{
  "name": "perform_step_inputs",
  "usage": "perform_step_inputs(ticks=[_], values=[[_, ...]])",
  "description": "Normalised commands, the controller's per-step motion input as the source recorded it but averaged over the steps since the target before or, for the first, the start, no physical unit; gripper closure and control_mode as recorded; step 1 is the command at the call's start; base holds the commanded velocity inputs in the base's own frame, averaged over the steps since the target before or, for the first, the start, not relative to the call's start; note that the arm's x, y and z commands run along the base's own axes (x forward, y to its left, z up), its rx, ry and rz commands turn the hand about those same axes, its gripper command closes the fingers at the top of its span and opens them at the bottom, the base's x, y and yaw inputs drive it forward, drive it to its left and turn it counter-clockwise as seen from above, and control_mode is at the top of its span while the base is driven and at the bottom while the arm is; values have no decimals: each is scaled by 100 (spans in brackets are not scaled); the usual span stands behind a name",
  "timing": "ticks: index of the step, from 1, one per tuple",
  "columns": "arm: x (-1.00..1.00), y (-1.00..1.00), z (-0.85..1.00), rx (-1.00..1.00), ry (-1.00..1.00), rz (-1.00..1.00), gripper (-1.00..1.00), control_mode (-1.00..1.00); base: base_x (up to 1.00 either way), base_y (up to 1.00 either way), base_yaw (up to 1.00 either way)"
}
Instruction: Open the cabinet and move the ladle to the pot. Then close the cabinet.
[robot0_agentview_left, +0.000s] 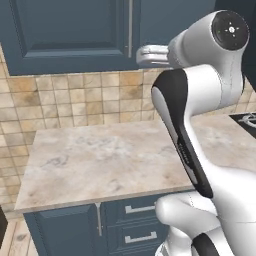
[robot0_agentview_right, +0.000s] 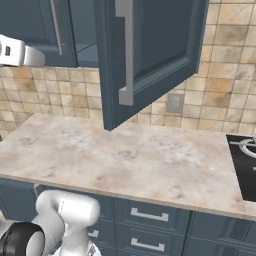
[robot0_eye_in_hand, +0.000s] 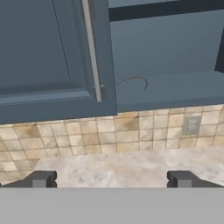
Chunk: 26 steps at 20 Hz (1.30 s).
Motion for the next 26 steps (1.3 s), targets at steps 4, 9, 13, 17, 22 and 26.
perform_step_inputs(ticks=[4,9,13,17,22,26], values=[[44,4,5,0,-8,4,-100,-100,0,0,0],[56,0,0,0,-8,8,-100,-100,0,0,0],[50,0,0,0,-10,12,-100,-100,0,0,0],[51,6,0,0,-2,7,-100,-100,0,0,0],[47,21,0,0,0,1,-100,-100,0,0,0],[59,21,1,0,0,0,-100,-100,0,0,0]])
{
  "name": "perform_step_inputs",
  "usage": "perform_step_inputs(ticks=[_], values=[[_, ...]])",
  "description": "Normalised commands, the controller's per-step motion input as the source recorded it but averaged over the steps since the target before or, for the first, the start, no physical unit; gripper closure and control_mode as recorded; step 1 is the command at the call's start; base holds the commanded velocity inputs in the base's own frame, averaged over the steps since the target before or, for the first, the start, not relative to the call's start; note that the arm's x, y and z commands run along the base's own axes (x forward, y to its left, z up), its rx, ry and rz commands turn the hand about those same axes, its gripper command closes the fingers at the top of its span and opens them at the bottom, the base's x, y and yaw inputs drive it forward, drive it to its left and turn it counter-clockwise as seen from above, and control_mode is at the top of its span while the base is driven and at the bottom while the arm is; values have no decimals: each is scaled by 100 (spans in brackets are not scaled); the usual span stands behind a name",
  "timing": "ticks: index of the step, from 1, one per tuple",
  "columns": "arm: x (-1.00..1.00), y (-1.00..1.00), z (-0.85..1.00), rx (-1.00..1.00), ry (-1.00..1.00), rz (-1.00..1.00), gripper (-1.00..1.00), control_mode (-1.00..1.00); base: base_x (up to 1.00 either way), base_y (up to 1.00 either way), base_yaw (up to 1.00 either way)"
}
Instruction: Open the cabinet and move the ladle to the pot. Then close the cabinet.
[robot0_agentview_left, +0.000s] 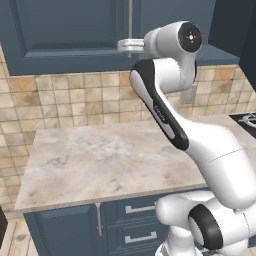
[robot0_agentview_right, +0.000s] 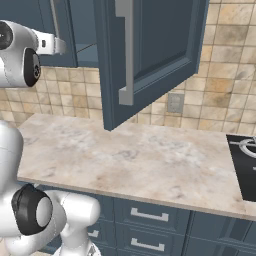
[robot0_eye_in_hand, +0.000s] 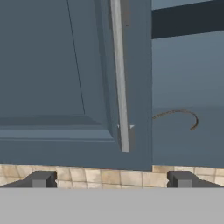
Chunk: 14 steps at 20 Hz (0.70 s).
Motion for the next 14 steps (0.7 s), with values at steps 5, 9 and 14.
perform_step_inputs(ticks=[5,9,14], values=[[60,3,0,0,1,0,-100,-100,0,0,0],[60,2,0,0,0,0,-100,-100,0,0,0],[60,3,0,0,0,0,-100,-100,0,0,0]])
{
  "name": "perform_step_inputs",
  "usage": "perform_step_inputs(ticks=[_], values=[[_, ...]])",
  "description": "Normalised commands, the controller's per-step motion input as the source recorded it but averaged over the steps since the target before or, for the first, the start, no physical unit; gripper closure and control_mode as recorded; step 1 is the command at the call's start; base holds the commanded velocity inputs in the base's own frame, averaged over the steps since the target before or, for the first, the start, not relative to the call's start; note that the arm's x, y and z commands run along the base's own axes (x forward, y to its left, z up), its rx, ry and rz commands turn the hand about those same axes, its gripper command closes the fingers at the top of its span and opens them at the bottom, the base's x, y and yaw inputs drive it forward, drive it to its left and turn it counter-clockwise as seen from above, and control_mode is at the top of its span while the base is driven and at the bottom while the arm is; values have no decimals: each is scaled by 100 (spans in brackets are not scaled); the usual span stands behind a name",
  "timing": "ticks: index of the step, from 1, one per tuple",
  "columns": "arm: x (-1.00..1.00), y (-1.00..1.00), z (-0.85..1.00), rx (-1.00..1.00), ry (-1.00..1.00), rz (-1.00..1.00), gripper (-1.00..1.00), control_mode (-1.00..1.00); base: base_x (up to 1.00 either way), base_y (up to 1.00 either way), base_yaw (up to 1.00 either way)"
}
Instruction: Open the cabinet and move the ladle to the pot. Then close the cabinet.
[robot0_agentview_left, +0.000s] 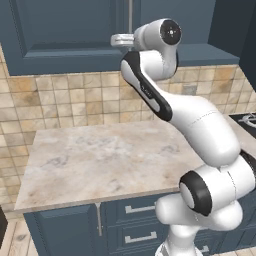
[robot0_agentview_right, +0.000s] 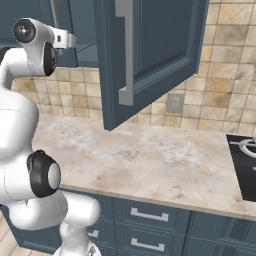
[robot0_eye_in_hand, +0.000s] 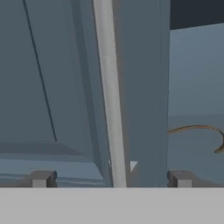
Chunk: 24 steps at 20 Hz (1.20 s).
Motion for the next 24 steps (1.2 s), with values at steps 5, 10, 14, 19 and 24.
perform_step_inputs(ticks=[5,10,14,19,24], values=[[59,7,0,0,0,0,-100,-100,0,0,0],[60,11,0,0,0,0,-100,-100,0,0,0],[61,14,0,0,0,0,-100,-100,0,0,0],[36,33,0,-2,0,0,100,-100,0,0,0],[0,51,-5,-4,0,0,100,-100,0,0,0]])
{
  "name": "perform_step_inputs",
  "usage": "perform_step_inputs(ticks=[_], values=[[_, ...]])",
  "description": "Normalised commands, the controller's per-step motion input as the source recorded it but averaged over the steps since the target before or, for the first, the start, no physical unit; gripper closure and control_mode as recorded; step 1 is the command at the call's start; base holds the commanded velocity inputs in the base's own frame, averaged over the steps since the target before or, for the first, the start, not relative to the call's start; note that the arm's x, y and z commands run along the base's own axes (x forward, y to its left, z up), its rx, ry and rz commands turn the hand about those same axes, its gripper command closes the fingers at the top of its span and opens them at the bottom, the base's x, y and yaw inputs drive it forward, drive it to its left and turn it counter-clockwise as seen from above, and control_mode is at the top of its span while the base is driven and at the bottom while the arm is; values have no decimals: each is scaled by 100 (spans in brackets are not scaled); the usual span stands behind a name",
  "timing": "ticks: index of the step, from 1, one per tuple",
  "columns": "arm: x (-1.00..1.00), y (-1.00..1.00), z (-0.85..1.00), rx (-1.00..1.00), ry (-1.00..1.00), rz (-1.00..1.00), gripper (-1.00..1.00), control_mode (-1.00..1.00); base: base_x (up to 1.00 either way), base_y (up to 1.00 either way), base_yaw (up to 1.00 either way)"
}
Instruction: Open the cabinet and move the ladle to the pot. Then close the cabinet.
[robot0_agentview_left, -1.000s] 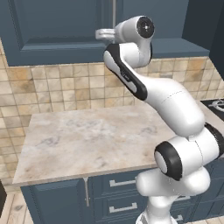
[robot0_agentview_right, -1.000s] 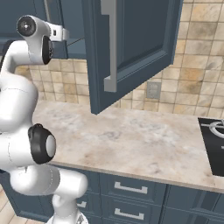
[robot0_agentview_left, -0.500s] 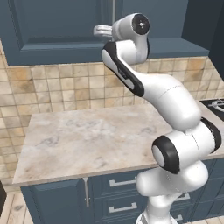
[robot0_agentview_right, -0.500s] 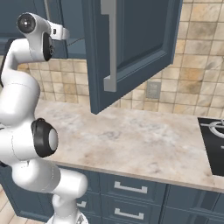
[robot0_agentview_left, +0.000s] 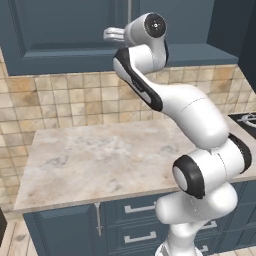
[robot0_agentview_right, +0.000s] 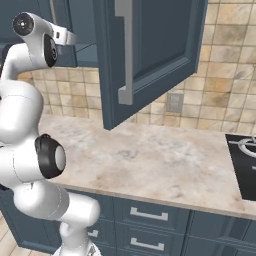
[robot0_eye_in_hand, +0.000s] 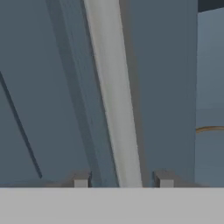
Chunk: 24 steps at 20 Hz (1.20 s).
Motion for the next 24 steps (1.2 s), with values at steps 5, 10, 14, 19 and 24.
perform_step_inputs(ticks=[5,10,14,19,24], values=[[-7,74,-1,-5,0,3,100,-100,0,0,0],[-64,60,0,-3,0,8,100,-100,0,0,0],[-98,48,7,-1,0,8,100,-100,0,0,0],[-100,43,24,0,0,3,100,-100,0,0,0],[-100,57,27,0,0,0,100,-100,0,0,0]])
